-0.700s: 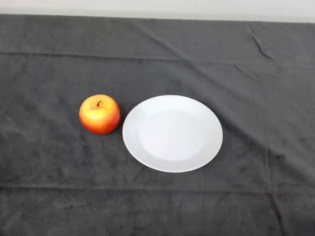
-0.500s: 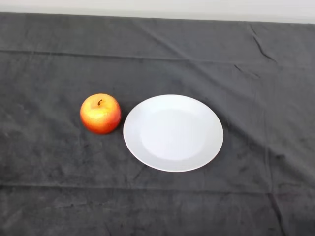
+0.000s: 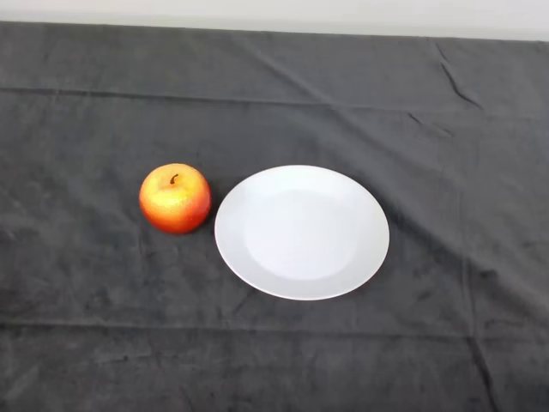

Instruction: Move the apple to the plate

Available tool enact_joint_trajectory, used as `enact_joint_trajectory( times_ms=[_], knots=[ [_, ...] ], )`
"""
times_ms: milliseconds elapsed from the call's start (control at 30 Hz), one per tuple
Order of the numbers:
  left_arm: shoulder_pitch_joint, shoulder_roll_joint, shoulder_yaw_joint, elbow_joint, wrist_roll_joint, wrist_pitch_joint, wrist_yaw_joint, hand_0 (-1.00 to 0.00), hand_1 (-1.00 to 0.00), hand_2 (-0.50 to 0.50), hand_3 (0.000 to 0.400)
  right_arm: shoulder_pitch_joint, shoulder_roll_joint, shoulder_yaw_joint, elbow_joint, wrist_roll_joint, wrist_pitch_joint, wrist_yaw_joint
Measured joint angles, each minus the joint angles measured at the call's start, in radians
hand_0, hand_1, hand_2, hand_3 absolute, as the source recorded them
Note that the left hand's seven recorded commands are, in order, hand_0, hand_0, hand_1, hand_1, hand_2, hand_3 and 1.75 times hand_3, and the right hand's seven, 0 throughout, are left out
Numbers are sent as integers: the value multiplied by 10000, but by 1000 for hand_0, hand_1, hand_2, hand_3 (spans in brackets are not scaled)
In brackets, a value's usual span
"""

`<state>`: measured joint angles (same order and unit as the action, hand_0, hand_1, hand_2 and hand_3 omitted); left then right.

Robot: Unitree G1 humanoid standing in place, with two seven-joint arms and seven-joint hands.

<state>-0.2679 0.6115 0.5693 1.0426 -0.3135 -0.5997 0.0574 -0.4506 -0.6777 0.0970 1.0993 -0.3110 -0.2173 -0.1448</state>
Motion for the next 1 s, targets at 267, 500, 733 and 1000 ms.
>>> enact_joint_trajectory(
  times_ms=[267,500,733,1000],
  knots=[
    [-294,-1,-300,242,500,-353,-95,0,0,0,0,0,0,0,-5,1,-1,0],
    [-377,-21,-834,242,969,-571,95,0,0,0,0,-1,-1,0,-7,1,0,0],
    [-756,-131,-1306,237,1522,-610,402,0,0,0,0,-2,-1,-3,-10,4,1,0],
    [-1082,-551,-1963,124,2227,-612,758,0,0,0,0,-3,-1,-13,-21,5,-1,1]
  ],
)
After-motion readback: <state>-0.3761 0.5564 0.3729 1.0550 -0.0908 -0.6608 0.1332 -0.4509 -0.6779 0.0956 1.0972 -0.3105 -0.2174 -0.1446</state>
